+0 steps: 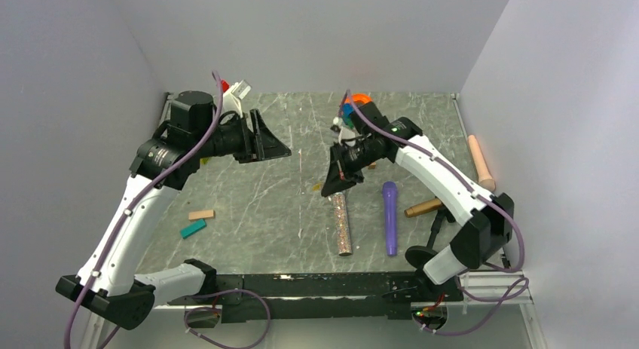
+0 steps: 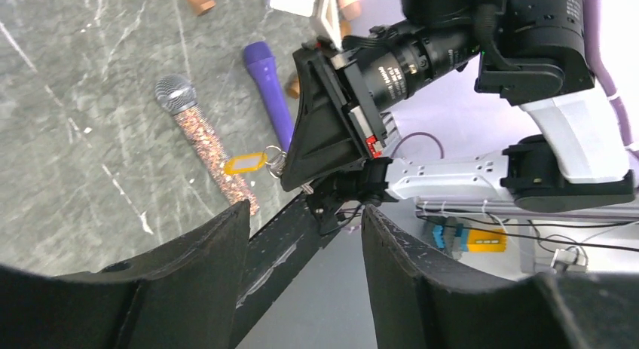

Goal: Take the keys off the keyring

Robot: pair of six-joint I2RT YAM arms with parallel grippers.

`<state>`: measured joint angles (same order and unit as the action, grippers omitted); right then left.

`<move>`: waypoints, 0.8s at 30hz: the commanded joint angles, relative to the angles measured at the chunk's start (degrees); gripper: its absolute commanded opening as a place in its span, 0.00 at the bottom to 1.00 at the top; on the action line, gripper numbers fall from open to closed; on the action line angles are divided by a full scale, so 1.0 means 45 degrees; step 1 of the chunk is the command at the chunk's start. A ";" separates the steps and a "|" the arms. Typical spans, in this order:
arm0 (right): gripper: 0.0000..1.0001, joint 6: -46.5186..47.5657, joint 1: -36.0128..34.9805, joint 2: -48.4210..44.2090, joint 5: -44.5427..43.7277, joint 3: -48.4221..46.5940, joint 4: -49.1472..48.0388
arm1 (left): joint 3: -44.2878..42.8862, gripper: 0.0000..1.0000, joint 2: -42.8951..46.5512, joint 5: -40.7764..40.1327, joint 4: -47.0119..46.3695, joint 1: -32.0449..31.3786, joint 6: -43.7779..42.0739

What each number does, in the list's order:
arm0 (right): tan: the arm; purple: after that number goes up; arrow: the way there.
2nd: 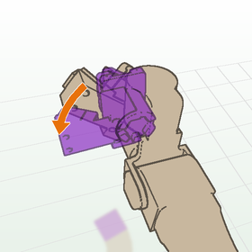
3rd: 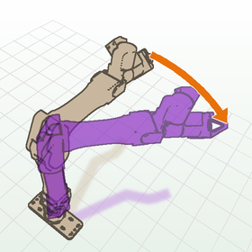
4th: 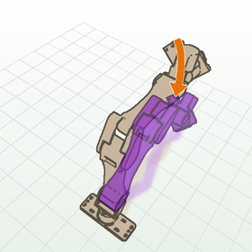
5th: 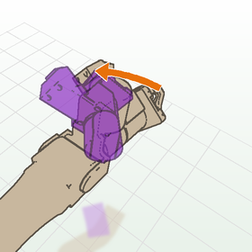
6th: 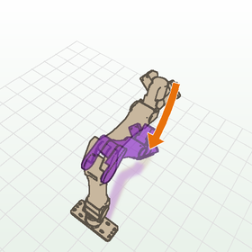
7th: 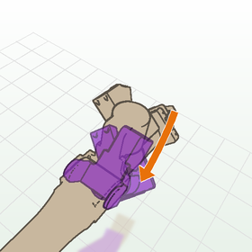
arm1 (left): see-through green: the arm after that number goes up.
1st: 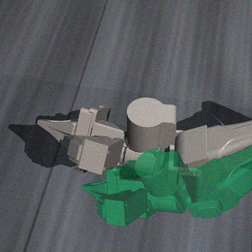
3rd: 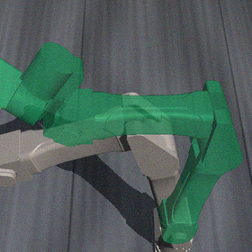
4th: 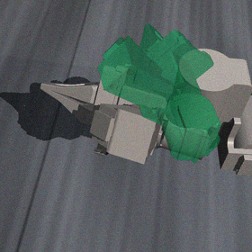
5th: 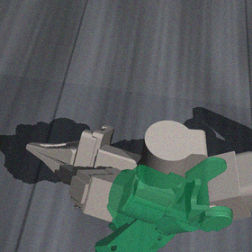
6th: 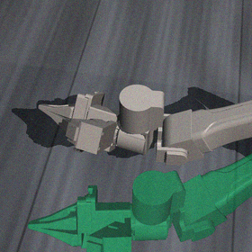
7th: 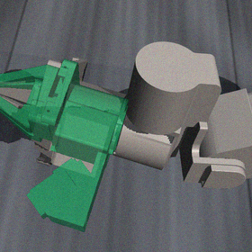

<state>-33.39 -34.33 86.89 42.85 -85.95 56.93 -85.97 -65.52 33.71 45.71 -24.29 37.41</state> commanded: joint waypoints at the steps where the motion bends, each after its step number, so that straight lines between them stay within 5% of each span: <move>1: 0.00 0.0535 -0.0027 0.0370 -0.0822 0.0267 0.3230 | 0.0265 0.60 -0.0002 -0.0345 0.0595 0.0072 -0.0764; 11: 0.00 0.2535 -0.0661 -0.0389 0.2007 -0.1134 0.1488 | 0.1765 0.64 0.0955 0.2515 -0.1986 0.0076 -0.1386; 24: 0.00 0.3216 -0.2268 -0.0649 0.2621 -0.1420 0.0178 | 0.2626 0.60 0.0706 0.5255 -0.4365 0.0068 -0.1451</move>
<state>-20.34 -43.88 85.03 52.42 -90.11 61.25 -74.85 -61.60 51.86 30.24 -24.18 32.97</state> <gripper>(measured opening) 0.019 0.614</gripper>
